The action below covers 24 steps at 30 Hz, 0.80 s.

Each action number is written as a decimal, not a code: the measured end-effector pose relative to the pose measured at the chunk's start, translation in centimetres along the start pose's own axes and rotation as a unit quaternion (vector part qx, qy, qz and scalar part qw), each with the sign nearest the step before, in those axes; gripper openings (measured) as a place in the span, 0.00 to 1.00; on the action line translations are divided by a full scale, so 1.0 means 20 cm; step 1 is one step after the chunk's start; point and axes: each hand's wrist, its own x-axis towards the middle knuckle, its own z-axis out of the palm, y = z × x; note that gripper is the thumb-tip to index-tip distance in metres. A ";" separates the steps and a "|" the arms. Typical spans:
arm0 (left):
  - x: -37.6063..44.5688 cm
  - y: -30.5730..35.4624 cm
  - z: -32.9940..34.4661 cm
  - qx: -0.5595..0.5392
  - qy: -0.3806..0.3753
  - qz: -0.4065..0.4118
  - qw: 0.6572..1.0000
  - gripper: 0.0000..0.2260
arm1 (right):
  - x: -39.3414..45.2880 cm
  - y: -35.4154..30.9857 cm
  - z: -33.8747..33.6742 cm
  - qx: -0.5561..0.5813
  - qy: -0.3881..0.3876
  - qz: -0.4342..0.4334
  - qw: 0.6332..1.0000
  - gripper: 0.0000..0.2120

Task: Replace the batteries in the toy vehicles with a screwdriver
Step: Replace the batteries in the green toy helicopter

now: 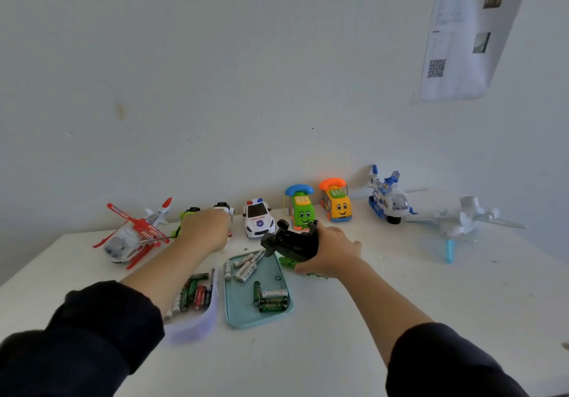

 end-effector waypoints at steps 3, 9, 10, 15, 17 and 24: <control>-0.04 -0.11 0.10 -0.002 -0.082 -0.075 0.994 0.08 | 0.01 0.01 -0.01 0.015 -0.004 0.003 1.000 0.30; -0.08 -0.07 0.21 -0.096 -0.071 -0.049 0.992 0.08 | 0.05 0.03 0.01 0.044 -0.007 0.018 0.999 0.30; -0.09 -0.03 0.23 -0.100 -0.077 -0.029 0.992 0.09 | 0.06 0.04 0.02 0.050 -0.003 0.020 0.999 0.30; -0.12 0.03 0.30 -0.033 -0.084 -0.024 0.996 0.08 | 0.07 0.05 0.03 0.055 -0.003 0.023 0.998 0.29; -0.11 -0.02 0.31 -0.021 -0.083 -0.042 0.995 0.09 | 0.06 0.06 0.03 0.058 -0.002 0.024 0.998 0.29; -0.11 -0.19 0.34 0.067 -0.118 -0.079 0.988 0.13 | 0.02 0.13 0.04 0.118 0.014 0.067 0.991 0.32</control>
